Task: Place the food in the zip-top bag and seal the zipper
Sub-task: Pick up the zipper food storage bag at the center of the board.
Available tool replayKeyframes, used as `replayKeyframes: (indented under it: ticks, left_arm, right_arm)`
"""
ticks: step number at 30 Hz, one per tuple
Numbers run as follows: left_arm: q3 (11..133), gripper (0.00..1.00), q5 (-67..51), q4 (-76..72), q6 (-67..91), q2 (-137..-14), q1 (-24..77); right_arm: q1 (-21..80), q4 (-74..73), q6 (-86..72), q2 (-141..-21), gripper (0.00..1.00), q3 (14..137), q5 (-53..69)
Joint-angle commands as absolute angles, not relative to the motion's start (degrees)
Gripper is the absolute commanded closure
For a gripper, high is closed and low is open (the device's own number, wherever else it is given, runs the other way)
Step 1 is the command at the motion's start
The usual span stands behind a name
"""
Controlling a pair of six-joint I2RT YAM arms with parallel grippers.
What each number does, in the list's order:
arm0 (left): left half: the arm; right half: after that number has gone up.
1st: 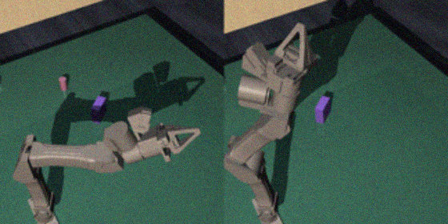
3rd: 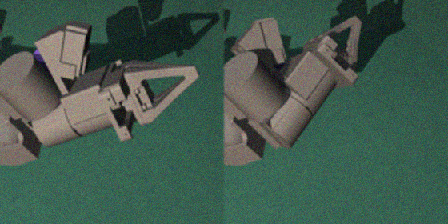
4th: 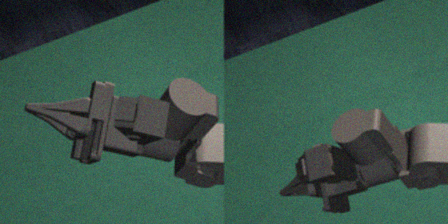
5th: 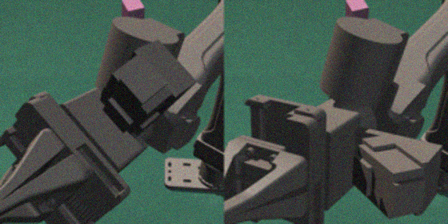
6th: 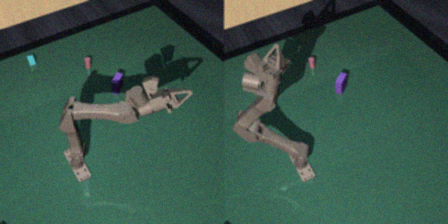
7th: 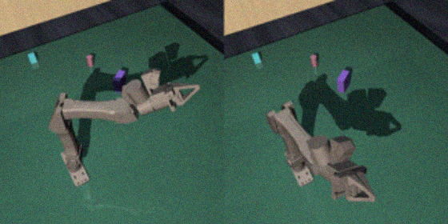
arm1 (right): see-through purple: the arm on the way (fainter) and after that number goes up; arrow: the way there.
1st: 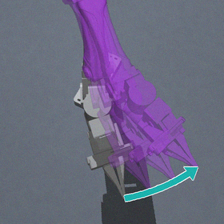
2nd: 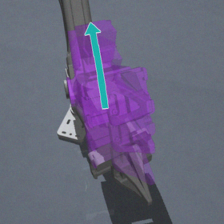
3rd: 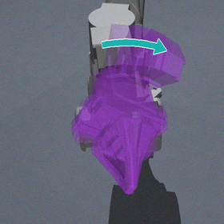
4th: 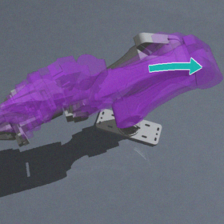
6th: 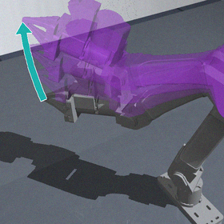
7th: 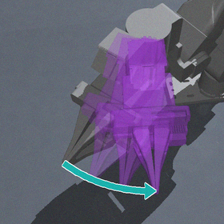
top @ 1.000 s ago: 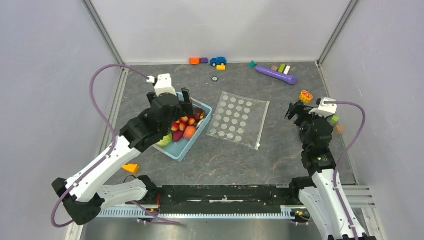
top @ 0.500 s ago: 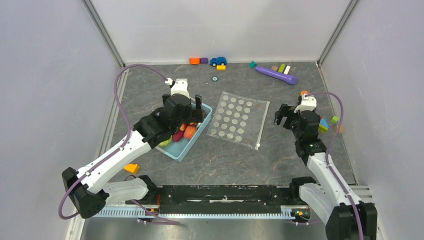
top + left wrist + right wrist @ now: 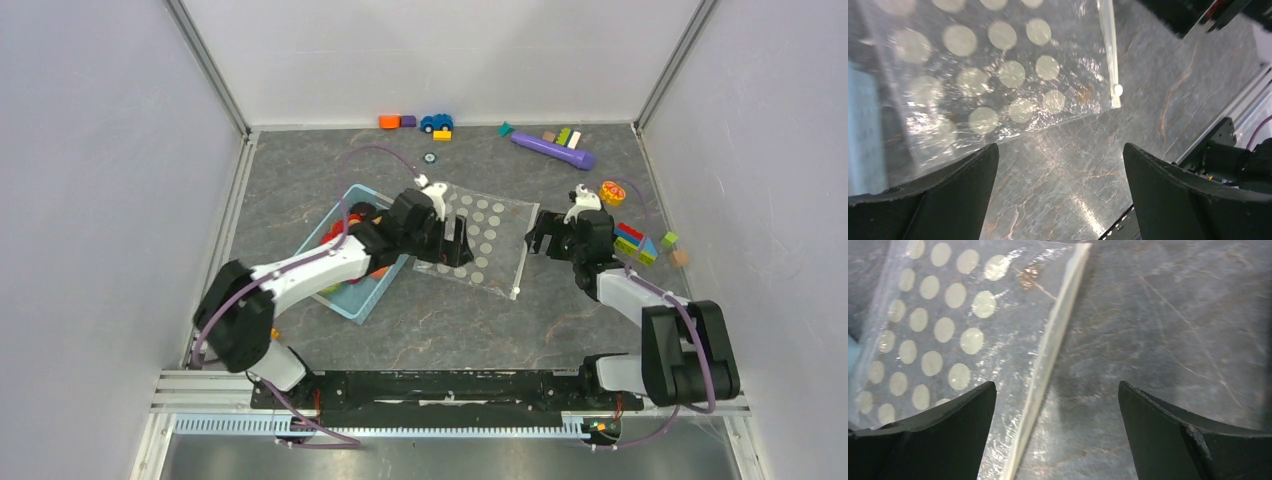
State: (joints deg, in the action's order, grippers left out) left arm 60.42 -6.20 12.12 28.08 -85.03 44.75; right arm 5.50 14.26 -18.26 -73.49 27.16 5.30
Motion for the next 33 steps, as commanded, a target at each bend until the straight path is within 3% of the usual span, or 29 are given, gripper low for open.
replayKeyframes:
  ticks: [1,16,33]
  left_arm:
    - [62.1,0.0,-16.0,4.4,30.7,-92.2,44.8]
    - [65.0,0.0,-14.8,2.0,27.7,-107.6,44.8]
    - [62.8,0.0,-17.1,-1.7,30.4,-109.7,44.8]
  right_arm:
    - [5.4,26.7,-21.8,-78.6,0.02,30.4,15.5]
    - [5.7,37.3,-26.9,-92.1,0.11,33.9,24.7]
    - [7.2,42.8,-31.0,-96.2,0.17,31.1,27.7]
